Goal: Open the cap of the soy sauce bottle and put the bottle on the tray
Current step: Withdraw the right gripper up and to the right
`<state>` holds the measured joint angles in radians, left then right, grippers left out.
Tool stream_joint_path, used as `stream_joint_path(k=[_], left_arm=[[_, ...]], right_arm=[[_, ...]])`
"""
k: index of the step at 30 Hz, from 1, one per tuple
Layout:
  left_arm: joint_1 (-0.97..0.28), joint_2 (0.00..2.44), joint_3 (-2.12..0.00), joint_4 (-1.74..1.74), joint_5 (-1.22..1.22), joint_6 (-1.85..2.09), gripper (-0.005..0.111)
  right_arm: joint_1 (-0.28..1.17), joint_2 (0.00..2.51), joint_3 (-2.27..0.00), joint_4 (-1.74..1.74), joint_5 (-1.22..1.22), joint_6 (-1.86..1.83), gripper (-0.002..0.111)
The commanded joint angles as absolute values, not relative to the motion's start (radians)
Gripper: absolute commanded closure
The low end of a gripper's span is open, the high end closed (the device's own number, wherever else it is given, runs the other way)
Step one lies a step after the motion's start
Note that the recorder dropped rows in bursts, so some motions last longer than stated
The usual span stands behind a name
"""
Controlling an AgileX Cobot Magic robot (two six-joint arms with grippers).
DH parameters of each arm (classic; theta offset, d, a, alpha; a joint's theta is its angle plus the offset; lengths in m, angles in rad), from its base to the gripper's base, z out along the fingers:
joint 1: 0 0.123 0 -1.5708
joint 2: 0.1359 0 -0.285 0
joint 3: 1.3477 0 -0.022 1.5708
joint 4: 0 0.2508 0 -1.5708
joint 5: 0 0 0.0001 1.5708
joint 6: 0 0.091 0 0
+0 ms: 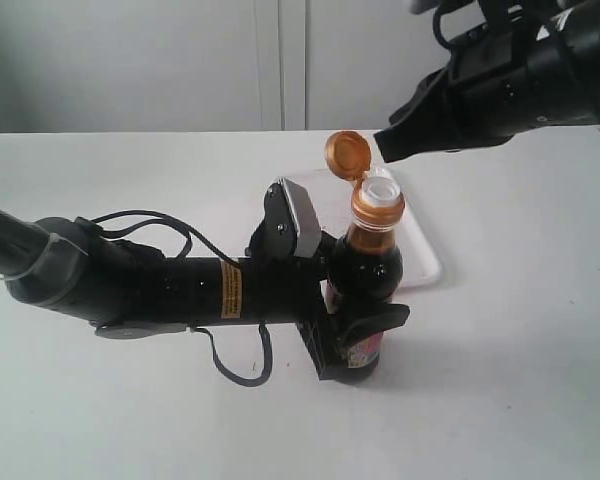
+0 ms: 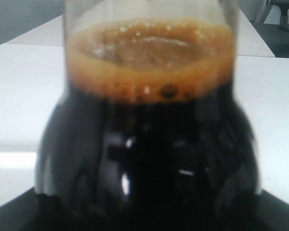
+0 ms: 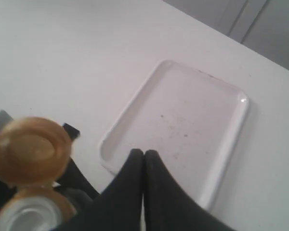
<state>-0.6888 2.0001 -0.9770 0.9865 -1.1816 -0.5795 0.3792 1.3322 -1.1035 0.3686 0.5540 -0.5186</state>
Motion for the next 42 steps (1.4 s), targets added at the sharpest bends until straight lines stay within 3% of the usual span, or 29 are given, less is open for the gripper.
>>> stream_joint_path(k=[1, 21, 42], left_arm=[[-0.7, 1.996, -0.979, 1.01, -1.18, -0.579, 0.106], [-0.7, 1.996, -0.979, 1.01, -1.206, -0.579, 0.106], [-0.7, 1.897, -0.979, 0.928, -1.221, -0.579, 0.106]], right_arm=[[0.33, 1.328, -1.107, 0.236, 0.614, -0.42, 0.108], [0.149, 1.198, -1.103, 0.052, 0.77, -0.307, 0.108], [0.147, 1.131, -1.057, -0.041, 0.755, -0.259, 0.108]])
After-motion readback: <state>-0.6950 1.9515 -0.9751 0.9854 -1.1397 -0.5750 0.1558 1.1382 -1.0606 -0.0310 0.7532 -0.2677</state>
